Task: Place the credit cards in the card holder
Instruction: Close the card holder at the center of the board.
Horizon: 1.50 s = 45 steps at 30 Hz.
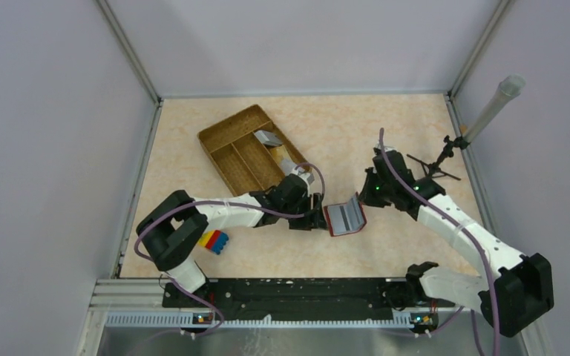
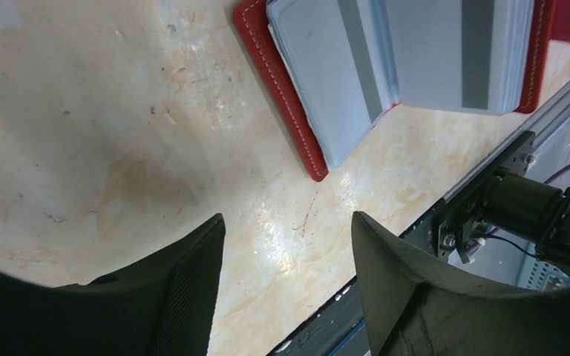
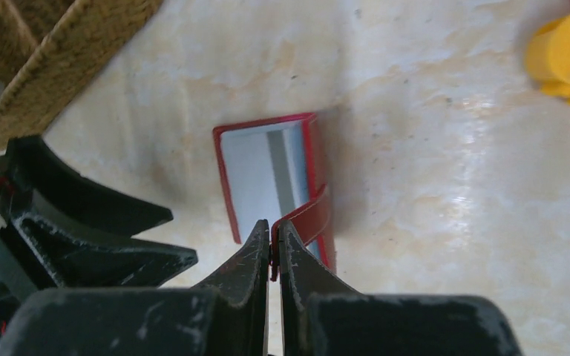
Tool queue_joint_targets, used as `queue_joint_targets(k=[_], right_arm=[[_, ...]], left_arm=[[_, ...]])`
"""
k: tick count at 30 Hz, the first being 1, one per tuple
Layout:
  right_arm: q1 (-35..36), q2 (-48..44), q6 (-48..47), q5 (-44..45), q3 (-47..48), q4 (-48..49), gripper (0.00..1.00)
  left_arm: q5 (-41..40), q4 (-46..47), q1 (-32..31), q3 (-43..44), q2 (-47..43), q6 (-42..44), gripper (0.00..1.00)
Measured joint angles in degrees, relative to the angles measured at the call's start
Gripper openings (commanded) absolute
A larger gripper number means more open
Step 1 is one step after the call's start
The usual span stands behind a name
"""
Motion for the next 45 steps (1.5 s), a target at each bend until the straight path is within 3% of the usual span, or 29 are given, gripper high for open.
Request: queue_joint_targets(k=[9, 17, 23, 27, 29, 34, 38, 42, 45], right_arm=[[9.79, 5.29, 4.00, -3.23, -0.28, 4.79, 0.00], [13.64, 11.89, 7.69, -5.33, -2.14, 13.86, 0.01], [13.73, 17.03, 8.37, -9.92, -4.02, 19.61, 0.32], [13.75, 16.52, 7.45, -11.85, -3.82, 20.61, 0.58], [13.75, 14.84, 6.49, -11.65, -3.23, 19.23, 0.64], [12.94, 7.13, 3.21, -8.72, 2.62, 12.72, 0.67], [8.46, 1.55, 1.73, -5.66, 5.73, 9.18, 0.66], [-0.35, -1.20, 1.03, -3.76, 2.51, 7.04, 0.66], [-2.54, -0.74, 0.94, -3.32, -2.58, 6.10, 0.66]], left_arm=[[3.65, 9.92, 2.67, -6.75, -0.26, -2.69, 0.63], [2.08, 9.29, 3.43, -9.14, -6.03, -2.95, 0.66], [-0.17, 6.38, 3.43, -9.90, -11.82, -2.56, 0.70], [-1.51, 4.33, 3.43, -10.16, -14.12, -2.40, 0.79], [-2.40, 3.37, 3.43, -10.16, -15.15, -2.01, 0.81], [-3.43, 0.59, 3.43, -9.29, -16.24, -1.66, 0.84], [-3.39, -0.37, 3.43, -7.28, -16.09, -1.53, 0.85], [-3.10, -0.59, 3.43, -4.37, -14.29, -1.29, 0.86], [-2.49, -0.57, 3.43, -2.40, -12.13, -1.18, 0.85]])
